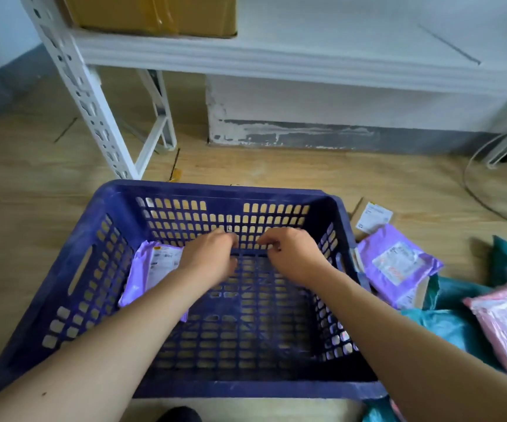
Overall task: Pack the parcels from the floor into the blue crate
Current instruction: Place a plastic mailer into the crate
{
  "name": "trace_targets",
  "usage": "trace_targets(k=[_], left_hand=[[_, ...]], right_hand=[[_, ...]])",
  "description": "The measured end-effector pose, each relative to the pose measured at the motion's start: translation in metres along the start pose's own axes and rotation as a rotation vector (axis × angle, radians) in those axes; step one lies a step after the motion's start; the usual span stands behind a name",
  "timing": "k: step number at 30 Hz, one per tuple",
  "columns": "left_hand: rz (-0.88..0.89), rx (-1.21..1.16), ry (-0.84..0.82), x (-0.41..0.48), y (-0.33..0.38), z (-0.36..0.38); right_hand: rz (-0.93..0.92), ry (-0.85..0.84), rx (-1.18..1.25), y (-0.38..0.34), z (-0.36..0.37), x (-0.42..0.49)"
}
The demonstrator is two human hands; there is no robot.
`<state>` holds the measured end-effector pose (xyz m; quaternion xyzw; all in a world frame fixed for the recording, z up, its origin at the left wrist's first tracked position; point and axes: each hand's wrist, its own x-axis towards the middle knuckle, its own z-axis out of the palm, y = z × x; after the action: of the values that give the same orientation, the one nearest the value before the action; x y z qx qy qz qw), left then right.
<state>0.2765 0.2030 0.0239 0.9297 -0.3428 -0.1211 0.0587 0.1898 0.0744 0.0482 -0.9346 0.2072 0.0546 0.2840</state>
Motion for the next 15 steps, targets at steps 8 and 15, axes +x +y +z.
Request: trace_targets(k=[8, 15], left_hand=[[0.205, -0.064, 0.104, -0.009, 0.085, -0.023], [0.364, -0.126, 0.14, -0.001, 0.152, -0.029]], right_hand=[[0.078, 0.237, 0.029, 0.047, -0.061, -0.052], [0.326, 0.439, 0.244, 0.109, -0.09, -0.069]])
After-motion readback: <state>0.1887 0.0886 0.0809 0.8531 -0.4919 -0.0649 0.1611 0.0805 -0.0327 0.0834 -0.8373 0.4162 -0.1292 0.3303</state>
